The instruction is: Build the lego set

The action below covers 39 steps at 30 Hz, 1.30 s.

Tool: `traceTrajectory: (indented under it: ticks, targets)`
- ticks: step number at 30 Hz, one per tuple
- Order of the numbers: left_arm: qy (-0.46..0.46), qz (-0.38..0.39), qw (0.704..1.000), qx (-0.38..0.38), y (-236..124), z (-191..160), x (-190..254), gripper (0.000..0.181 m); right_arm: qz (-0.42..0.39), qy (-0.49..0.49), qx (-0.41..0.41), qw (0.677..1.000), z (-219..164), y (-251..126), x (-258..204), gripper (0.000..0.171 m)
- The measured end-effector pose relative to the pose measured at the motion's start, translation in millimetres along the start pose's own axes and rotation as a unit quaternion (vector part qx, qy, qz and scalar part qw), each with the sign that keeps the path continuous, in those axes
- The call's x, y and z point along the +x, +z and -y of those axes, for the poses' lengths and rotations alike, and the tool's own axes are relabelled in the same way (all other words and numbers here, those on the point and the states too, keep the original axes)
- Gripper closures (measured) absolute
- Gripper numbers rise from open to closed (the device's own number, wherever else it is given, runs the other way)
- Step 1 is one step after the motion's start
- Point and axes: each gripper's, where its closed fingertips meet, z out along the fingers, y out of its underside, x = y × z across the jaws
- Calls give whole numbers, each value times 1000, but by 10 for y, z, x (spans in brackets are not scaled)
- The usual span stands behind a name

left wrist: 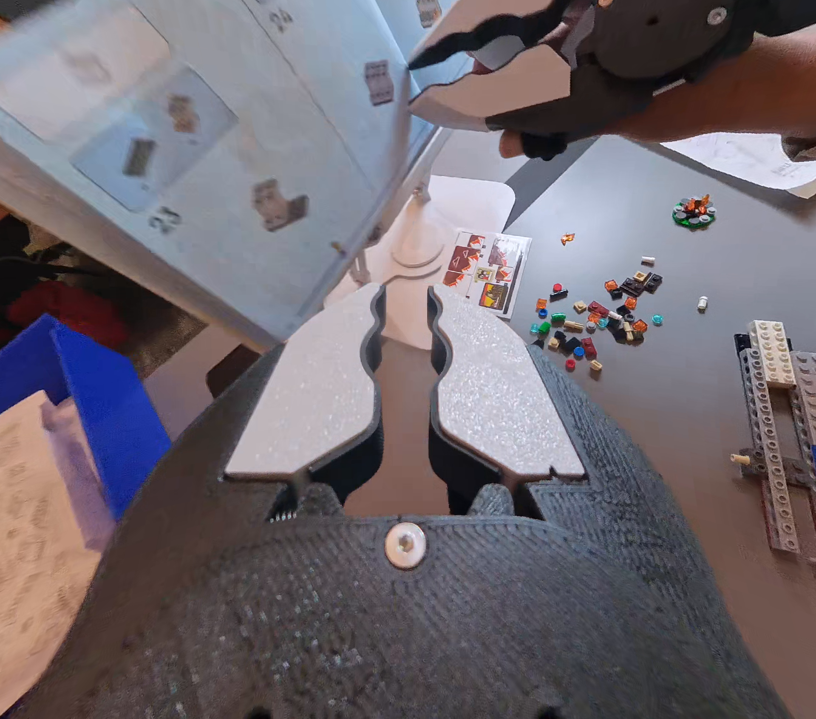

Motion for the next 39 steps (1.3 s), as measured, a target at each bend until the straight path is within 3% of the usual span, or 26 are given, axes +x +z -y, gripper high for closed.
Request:
traceTrajectory:
  ticks: [4,11,15,24,28,34,39]
  targets:
    - [-17,-6,1000,8,298,-24,84,162,-17,-38,-20,999,33,136,-10,156]
    - [-50,83,994,45,543,171,-368,161,17,-49,-14,999,14,181,-175,155]
    - [-58,112,990,57,583,167,-541,181,39,-13,3,999,31,133,-180,152]
    - [-53,111,991,56,554,173,-522,177,11,17,-8,1000,-30,78,-2,156]
    - [-60,125,989,59,445,111,-532,172,-18,29,-11,999,3,65,87,142]
    - [-123,109,983,80,335,-70,-469,168,-54,-2,-37,998,-18,150,139,138]
    - [-199,40,975,92,542,-306,-96,158,-63,10,-33,997,-8,167,152,138]
